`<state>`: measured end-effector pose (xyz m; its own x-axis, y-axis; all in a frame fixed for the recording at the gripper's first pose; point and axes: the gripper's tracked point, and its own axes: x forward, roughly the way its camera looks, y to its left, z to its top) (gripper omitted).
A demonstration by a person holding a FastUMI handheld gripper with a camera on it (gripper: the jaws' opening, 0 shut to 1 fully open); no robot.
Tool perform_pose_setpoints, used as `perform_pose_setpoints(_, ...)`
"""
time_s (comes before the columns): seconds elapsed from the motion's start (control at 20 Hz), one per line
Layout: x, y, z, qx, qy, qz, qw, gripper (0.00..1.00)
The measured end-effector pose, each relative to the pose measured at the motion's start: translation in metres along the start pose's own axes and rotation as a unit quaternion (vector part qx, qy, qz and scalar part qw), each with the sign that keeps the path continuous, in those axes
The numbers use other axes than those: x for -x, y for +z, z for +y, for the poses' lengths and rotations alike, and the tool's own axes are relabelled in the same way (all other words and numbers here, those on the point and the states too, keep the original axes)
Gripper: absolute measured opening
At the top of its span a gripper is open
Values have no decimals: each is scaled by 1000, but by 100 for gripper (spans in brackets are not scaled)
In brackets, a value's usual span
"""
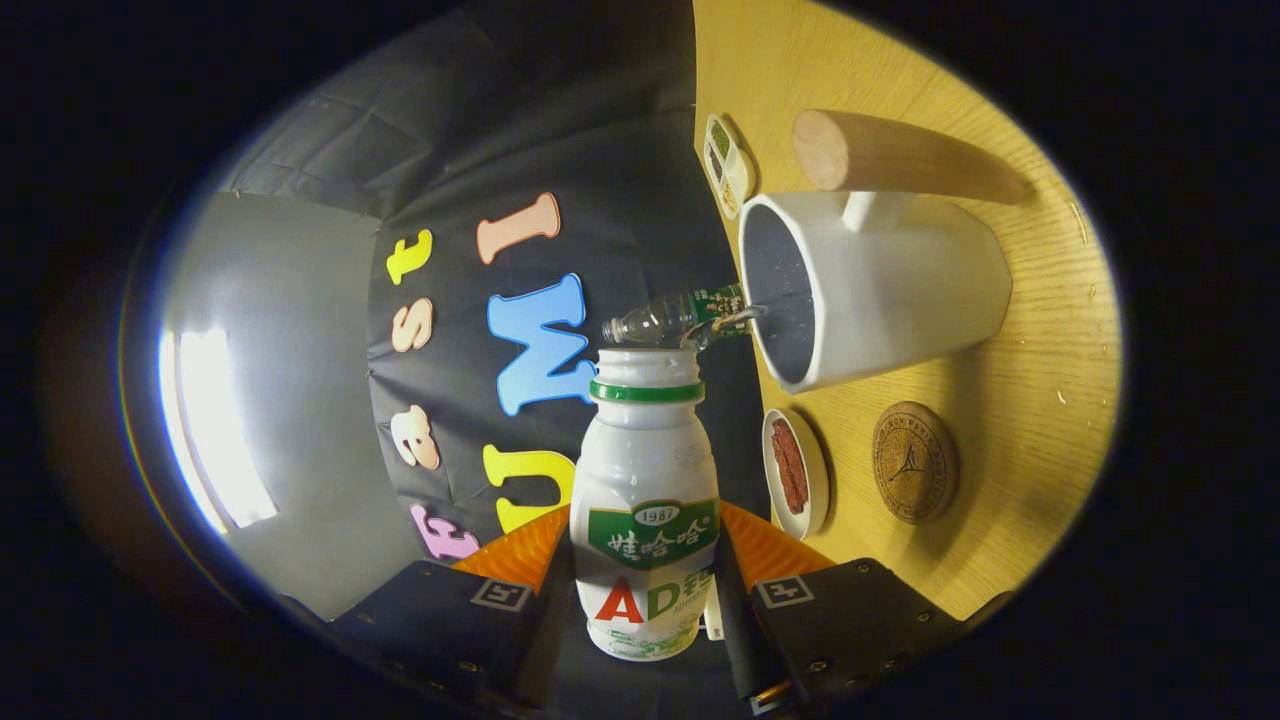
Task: Take the bottle from table, then pour the juice into the cup, finally place the bottle on the coaster
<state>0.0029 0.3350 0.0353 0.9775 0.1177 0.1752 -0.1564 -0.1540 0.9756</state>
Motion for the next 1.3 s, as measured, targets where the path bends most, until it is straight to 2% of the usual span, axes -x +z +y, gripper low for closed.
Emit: perform_pose_setpoints(1.3,-2,2,-2,-40,11,-5,999,66)
